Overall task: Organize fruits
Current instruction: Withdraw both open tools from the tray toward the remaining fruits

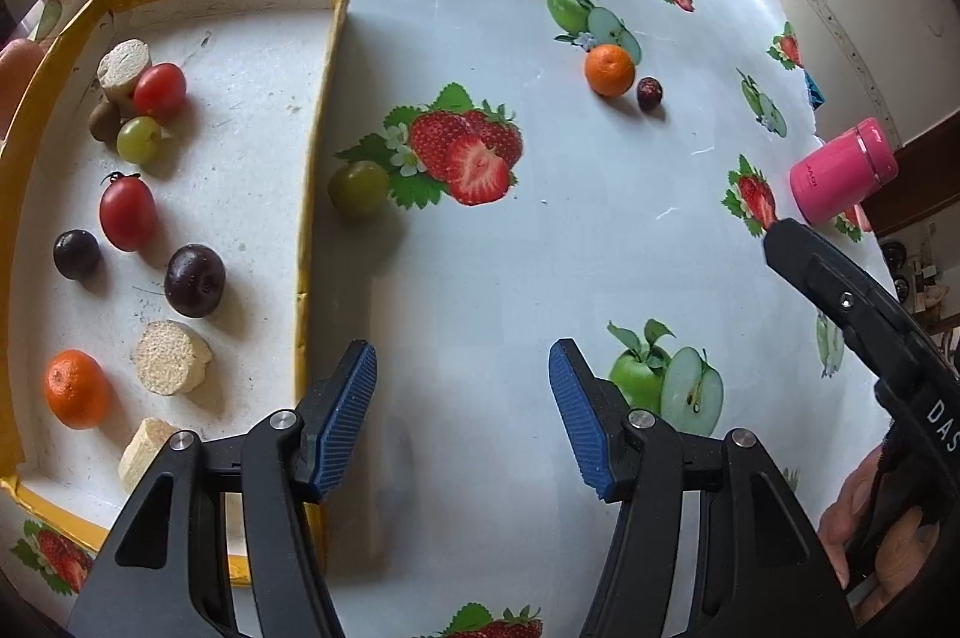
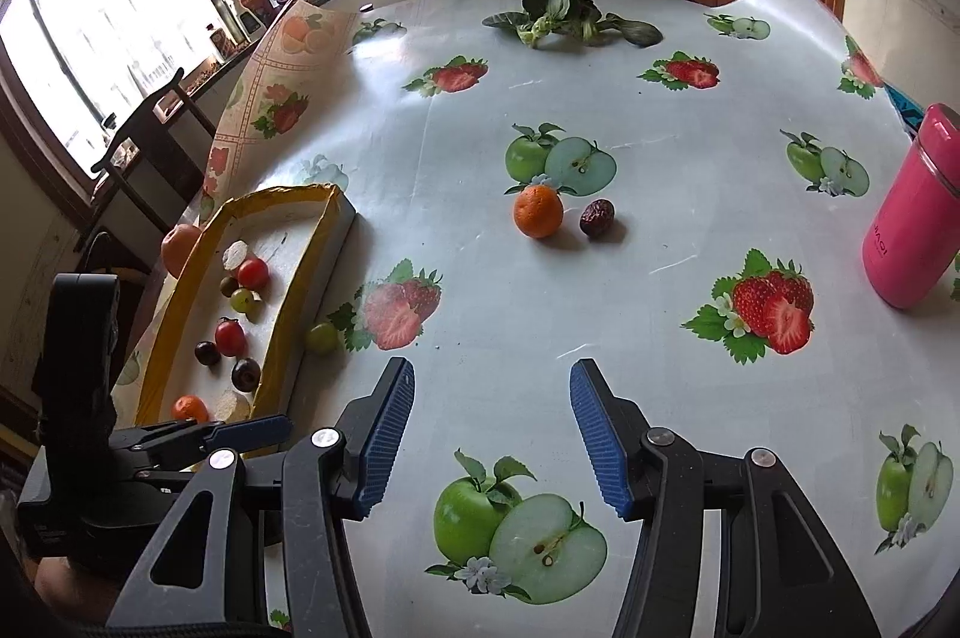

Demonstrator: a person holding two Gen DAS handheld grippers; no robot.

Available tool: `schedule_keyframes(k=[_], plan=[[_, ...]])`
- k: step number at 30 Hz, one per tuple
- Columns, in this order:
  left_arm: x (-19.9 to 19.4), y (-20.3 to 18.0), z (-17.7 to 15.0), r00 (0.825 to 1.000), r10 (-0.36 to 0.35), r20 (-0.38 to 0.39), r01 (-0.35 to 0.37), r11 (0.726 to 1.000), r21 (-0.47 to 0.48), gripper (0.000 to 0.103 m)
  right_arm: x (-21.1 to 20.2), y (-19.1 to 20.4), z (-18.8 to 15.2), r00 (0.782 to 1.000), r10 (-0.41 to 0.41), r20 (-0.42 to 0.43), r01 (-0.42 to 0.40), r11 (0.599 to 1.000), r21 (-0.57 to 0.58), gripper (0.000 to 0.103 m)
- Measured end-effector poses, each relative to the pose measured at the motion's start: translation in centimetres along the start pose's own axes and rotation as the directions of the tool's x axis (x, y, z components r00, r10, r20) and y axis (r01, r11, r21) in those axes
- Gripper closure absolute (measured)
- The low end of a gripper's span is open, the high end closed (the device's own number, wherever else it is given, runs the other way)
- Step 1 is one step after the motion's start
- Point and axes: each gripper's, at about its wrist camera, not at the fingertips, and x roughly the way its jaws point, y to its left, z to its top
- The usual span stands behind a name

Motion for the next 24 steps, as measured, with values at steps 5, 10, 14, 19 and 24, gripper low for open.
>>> schedule_keyframes(k=[5, 10, 14, 19, 24], plan=[[-0.4, 1.1, 0.7, 1.000, 0.016, 0.026, -0.015, 1.000, -0.018, 0.044, 0.3, -1.2, 0.0, 1.000, -0.003, -0.002, 0.003, 1.000, 0.022, 0.047], [-0.2, 1.4, 2.0, 0.999, 0.006, 0.034, -0.006, 1.000, -0.021, 0.044, 1.6, -2.1, 0.6, 1.000, 0.001, -0.012, -0.001, 0.999, 0.045, 0.048], [0.3, 1.0, 3.1, 0.999, 0.030, 0.042, -0.030, 0.999, -0.012, 0.044, 3.1, -2.1, 2.1, 1.000, 0.006, -0.008, -0.006, 0.999, 0.044, 0.048], [0.9, 0.4, 4.5, 0.996, 0.062, 0.064, -0.063, 0.998, 0.012, 0.044, 5.2, -1.4, 5.1, 1.000, 0.009, 0.004, -0.009, 1.000, 0.006, 0.051], [2.0, -1.1, 5.1, 0.986, 0.137, 0.093, -0.145, 0.986, 0.084, 0.048, 8.4, -0.9, 7.8, 1.000, -0.003, -0.021, 0.002, 0.999, -0.035, 0.053]])
